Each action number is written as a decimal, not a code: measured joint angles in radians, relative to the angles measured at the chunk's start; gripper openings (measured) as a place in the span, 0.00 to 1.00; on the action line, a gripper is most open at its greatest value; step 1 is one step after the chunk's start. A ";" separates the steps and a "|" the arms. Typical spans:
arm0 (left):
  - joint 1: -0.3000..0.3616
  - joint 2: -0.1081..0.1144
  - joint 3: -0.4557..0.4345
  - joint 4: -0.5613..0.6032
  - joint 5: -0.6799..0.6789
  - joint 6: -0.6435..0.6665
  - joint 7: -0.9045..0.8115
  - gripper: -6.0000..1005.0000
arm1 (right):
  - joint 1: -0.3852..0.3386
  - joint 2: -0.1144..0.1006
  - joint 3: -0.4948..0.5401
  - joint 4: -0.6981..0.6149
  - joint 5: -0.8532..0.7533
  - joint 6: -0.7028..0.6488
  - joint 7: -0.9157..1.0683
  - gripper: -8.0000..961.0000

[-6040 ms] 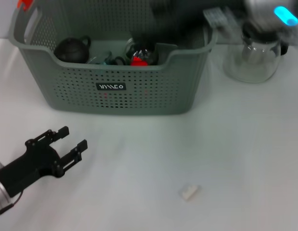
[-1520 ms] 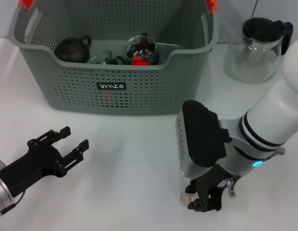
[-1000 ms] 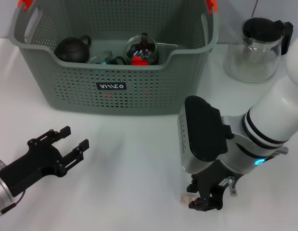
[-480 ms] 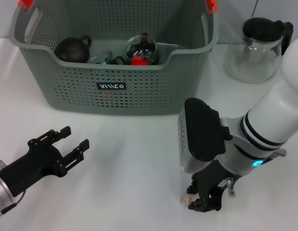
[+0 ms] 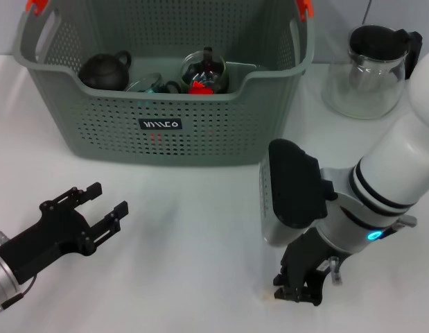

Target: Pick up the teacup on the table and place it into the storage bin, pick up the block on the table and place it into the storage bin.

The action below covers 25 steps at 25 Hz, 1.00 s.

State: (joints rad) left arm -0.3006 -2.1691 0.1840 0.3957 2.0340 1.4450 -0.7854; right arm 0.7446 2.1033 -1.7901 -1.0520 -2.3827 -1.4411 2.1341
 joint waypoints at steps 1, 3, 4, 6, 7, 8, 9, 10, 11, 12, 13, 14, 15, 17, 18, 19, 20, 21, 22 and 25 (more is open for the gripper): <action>0.000 0.000 0.000 0.000 0.000 0.000 0.000 0.63 | -0.001 -0.001 0.007 -0.005 0.001 0.000 0.003 0.18; 0.000 0.000 0.000 0.000 0.000 0.000 0.000 0.63 | -0.005 -0.002 0.024 -0.019 0.002 -0.003 0.005 0.17; 0.000 0.000 0.000 0.000 0.000 0.000 0.000 0.63 | -0.007 -0.002 0.036 -0.028 0.003 -0.010 0.005 0.16; 0.000 0.000 0.000 0.000 0.000 0.000 0.000 0.63 | -0.012 -0.003 0.065 -0.048 0.004 -0.028 0.005 0.15; 0.001 0.000 0.000 0.000 0.000 0.000 0.000 0.63 | -0.014 -0.003 0.082 -0.061 0.003 -0.044 0.005 0.15; 0.001 0.000 0.000 0.000 0.000 0.000 0.000 0.63 | -0.018 -0.004 0.106 -0.078 0.002 -0.060 0.005 0.15; 0.001 0.000 0.000 0.000 0.000 0.000 0.000 0.63 | -0.024 -0.004 0.127 -0.099 0.000 -0.077 0.005 0.15; 0.002 0.000 -0.001 0.000 0.000 0.000 0.000 0.63 | -0.032 -0.005 0.158 -0.130 -0.004 -0.095 0.005 0.15; 0.003 0.000 -0.002 0.000 0.000 0.000 0.000 0.63 | -0.044 -0.006 0.192 -0.165 -0.007 -0.110 0.005 0.15; 0.003 0.000 -0.003 0.000 0.000 0.000 0.000 0.63 | -0.057 -0.006 0.230 -0.206 -0.007 -0.132 0.002 0.15; 0.003 0.000 -0.003 0.000 0.000 0.000 0.000 0.63 | -0.069 -0.006 0.268 -0.247 -0.005 -0.147 0.000 0.15; 0.003 0.000 -0.003 0.000 0.000 0.000 0.000 0.63 | -0.083 -0.006 0.311 -0.291 0.002 -0.169 -0.003 0.15; 0.003 0.000 -0.003 0.000 0.000 0.000 0.000 0.63 | -0.090 -0.006 0.339 -0.320 0.010 -0.180 -0.004 0.15; 0.003 0.000 -0.003 0.000 0.000 0.000 0.000 0.63 | -0.107 -0.006 0.405 -0.388 0.042 -0.202 -0.007 0.15; 0.003 0.000 -0.003 0.000 0.000 0.000 0.000 0.63 | -0.112 -0.006 0.434 -0.415 0.065 -0.211 -0.008 0.15; 0.003 0.000 -0.003 0.000 0.000 0.000 0.000 0.63 | -0.115 -0.006 0.465 -0.440 0.090 -0.216 -0.009 0.15; 0.003 0.000 -0.003 0.000 0.000 0.000 0.000 0.63 | -0.116 -0.006 0.488 -0.457 0.113 -0.220 -0.010 0.15; 0.003 0.000 -0.003 0.000 0.000 0.000 0.000 0.63 | -0.115 -0.006 0.515 -0.476 0.136 -0.222 -0.011 0.15; 0.001 0.000 -0.002 0.000 0.000 0.000 0.000 0.63 | -0.111 -0.006 0.534 -0.491 0.158 -0.221 -0.011 0.15; -0.001 0.000 0.000 0.000 0.000 0.000 0.000 0.63 | -0.096 -0.006 0.573 -0.520 0.200 -0.201 -0.010 0.14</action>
State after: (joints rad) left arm -0.3015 -2.1690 0.1837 0.3957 2.0340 1.4450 -0.7854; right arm 0.6483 2.0976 -1.2171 -1.5719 -2.1823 -1.6421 2.1242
